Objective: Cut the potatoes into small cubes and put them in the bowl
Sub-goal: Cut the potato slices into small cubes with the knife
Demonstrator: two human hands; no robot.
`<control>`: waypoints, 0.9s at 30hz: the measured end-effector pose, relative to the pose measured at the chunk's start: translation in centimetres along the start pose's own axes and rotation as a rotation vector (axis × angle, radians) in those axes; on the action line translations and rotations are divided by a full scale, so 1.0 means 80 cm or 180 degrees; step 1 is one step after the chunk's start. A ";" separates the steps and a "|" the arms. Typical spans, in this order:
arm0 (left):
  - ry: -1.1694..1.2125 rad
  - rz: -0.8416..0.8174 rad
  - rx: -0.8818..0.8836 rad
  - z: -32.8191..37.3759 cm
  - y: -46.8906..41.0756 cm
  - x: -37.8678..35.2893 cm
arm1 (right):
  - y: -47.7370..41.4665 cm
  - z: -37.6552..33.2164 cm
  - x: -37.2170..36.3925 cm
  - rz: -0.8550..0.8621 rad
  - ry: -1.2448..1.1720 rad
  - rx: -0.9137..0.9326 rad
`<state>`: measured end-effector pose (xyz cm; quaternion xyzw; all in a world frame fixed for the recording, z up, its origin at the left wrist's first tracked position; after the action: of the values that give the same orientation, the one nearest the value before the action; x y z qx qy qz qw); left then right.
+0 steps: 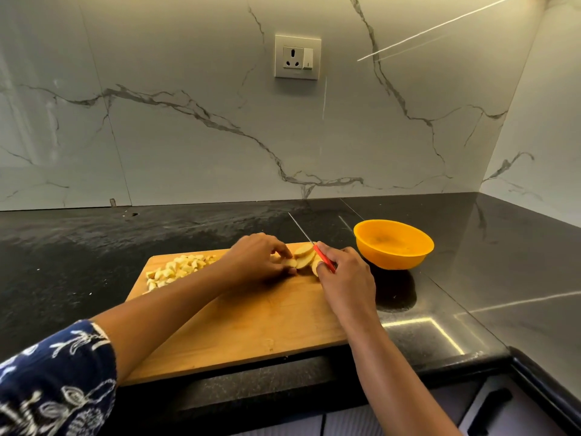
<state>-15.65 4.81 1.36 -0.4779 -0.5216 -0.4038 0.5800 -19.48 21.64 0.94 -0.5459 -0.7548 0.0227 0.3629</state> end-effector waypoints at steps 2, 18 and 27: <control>-0.0021 0.0022 -0.0057 -0.002 -0.005 0.003 | 0.000 0.000 -0.001 -0.0017 0.0028 0.0037; 0.0163 -0.0466 -0.0512 -0.008 0.003 0.010 | 0.002 -0.005 0.002 -0.0043 0.0027 0.0134; 0.0715 -0.0231 -0.0463 -0.031 0.048 0.029 | 0.003 -0.007 -0.001 -0.0075 0.0015 0.0218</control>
<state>-11.12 3.26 3.15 -0.4513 -0.4397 -0.5122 0.5836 -18.96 21.47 1.22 -0.5243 -0.7591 0.0429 0.3834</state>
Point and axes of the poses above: each hand's wrist, its own y-axis away from the middle knuckle, its own x-axis out of the back of the hand, z = x × y, the point moved 5 cm from there along -y, towards the middle knuckle, and after that the axes turned 12 degrees about -y, right-handed, at the moved point
